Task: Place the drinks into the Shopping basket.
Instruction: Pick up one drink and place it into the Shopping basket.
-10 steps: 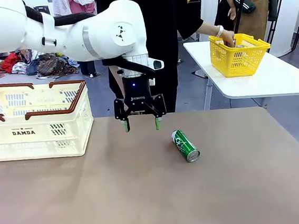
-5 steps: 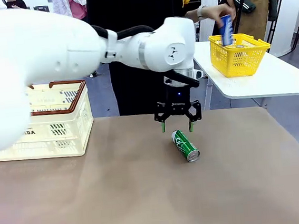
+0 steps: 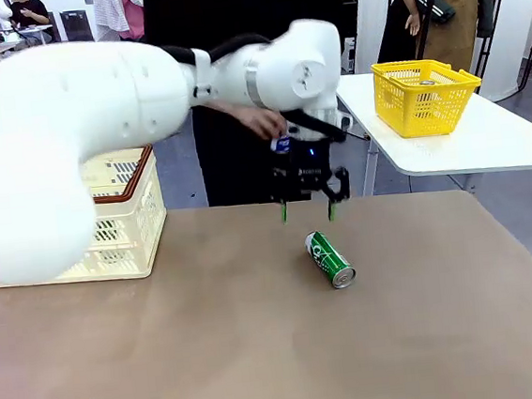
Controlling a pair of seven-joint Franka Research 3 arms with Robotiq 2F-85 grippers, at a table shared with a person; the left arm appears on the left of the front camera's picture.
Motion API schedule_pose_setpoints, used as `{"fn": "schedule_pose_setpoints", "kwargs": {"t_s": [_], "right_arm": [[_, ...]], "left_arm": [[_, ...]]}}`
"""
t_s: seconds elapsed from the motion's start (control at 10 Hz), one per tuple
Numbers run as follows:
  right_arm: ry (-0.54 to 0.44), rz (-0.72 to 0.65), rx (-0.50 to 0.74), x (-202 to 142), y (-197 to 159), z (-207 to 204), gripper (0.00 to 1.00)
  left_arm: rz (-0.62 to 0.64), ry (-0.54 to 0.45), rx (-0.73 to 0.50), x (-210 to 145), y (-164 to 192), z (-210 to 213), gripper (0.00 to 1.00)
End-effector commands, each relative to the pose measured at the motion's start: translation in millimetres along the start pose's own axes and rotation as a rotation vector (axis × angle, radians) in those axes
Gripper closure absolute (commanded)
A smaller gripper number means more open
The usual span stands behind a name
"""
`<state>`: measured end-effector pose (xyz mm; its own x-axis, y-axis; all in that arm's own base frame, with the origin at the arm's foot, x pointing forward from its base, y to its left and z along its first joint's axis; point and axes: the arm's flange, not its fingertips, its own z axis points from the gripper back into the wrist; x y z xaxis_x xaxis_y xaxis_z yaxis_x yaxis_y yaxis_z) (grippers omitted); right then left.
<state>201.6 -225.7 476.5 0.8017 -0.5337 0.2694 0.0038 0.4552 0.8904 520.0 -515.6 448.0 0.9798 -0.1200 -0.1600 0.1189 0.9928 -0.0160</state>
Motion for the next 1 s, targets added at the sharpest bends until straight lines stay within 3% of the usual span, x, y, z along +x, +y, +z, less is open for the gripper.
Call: {"fn": "schedule_pose_setpoints", "kwargs": {"t_s": [0.0, 0.1, 0.3, 0.4, 0.6, 0.9], "right_arm": [[-0.007, 0.022, 0.023, 1.8, 0.9, 1.0, 0.00], [-0.007, 0.022, 0.023, 1.8, 0.9, 1.0, 0.00], [-0.007, 0.022, 0.023, 1.8, 0.9, 1.0, 0.00], [-0.007, 0.022, 0.023, 1.8, 0.9, 1.0, 0.00], [-0.007, 0.022, 0.023, 1.8, 0.9, 1.0, 0.00], [-0.007, 0.022, 0.023, 1.8, 0.9, 1.0, 0.00]], "left_arm": [[-0.057, -0.017, -0.146, -94.2, 76.8, 65.2, 0.00], [-0.076, 0.032, -0.175, -135.0, 103.2, 95.5, 0.00], [-0.299, 0.186, -0.199, -216.4, 161.4, 133.2, 0.00], [-0.354, 0.207, -0.209, -252.1, 195.3, 142.3, 0.00], [-0.086, 0.169, -0.254, -309.1, 254.1, 150.9, 0.00], [-0.021, -0.022, -0.304, -381.2, 311.5, 120.4, 0.00]]}}
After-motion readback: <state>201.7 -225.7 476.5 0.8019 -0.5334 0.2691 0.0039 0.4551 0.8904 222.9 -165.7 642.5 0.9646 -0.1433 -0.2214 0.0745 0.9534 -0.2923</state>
